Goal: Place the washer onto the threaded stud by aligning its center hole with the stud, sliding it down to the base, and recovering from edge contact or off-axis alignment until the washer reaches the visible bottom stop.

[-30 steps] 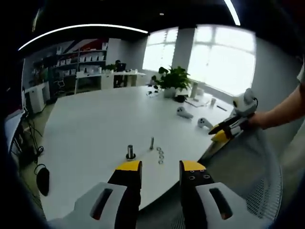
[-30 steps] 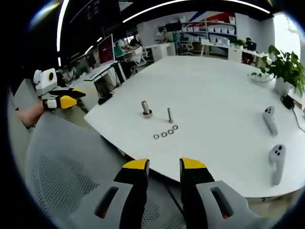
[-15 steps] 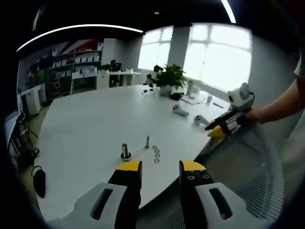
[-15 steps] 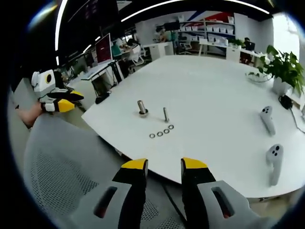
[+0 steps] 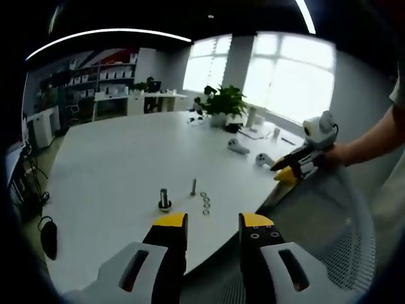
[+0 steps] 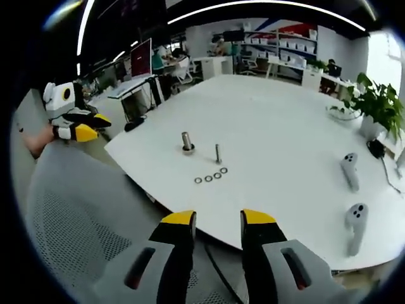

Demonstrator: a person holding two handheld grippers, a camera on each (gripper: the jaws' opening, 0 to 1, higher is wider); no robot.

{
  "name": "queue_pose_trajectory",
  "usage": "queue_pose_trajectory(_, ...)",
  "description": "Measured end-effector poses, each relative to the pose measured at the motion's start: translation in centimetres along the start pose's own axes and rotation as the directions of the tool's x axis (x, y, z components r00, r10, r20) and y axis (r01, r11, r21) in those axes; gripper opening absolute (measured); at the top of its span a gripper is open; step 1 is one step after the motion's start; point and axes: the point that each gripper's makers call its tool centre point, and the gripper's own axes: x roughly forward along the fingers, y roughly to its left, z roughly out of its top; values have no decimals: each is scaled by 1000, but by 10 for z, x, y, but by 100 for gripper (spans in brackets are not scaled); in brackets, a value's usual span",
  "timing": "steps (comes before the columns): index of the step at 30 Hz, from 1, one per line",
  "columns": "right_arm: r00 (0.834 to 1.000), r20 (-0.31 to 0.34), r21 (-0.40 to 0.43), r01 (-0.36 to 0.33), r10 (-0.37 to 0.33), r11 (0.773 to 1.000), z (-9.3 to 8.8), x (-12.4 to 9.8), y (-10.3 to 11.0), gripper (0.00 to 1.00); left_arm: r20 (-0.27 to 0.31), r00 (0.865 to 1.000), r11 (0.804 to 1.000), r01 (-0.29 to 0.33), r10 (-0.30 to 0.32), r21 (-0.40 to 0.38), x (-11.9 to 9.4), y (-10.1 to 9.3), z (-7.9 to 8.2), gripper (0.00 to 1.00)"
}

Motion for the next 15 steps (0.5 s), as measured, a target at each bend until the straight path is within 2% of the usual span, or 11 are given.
queue_pose_trajectory(2, 999, -37, -58, 8, -10, 998, -3, 1, 0, 31, 9, 1000, 1000, -7, 7, -8, -1, 1, 1, 30)
queue_pose_trajectory(4, 999, -35, -82, -17, 14, 997, 2, 3, 6, 31, 11, 1000, 1000, -9, 9, -13, -1, 3, 2, 30)
queue_pose_trajectory(6, 999, -33, -108, -9, 5, 994, 7, 1, 7, 31, 12, 1000, 1000, -14, 14, -16, -1, 5, 2, 31)
queue_pose_trajectory(8, 1000, -4, -132, -14, 13, 991, 14, -1, 8, 31, 16, 1000, 1000, -10, 10, -18, -2, 5, 2, 31)
queue_pose_trajectory(9, 1000, -11, -150, -20, 18, 988, 15, -1, 9, 31, 17, 1000, 1000, -10, 10, -16, -2, 5, 2, 31)
queue_pose_trajectory(10, 999, -46, -172, -17, 9, 985, 15, 0, 6, 31, 15, 1000, 1000, -10, 10, -15, -2, 4, 0, 31)
queue_pose_trajectory(13, 999, -43, -172, -20, 12, 985, 26, 6, 5, 32, 4, 1000, 1000, -11, 11, -10, -1, 4, -1, 31)
queue_pose_trajectory(15, 999, -43, -141, -24, 18, 990, 32, 14, 5, 33, 5, 1000, 1000, -8, 8, -18, -1, 4, -1, 31)
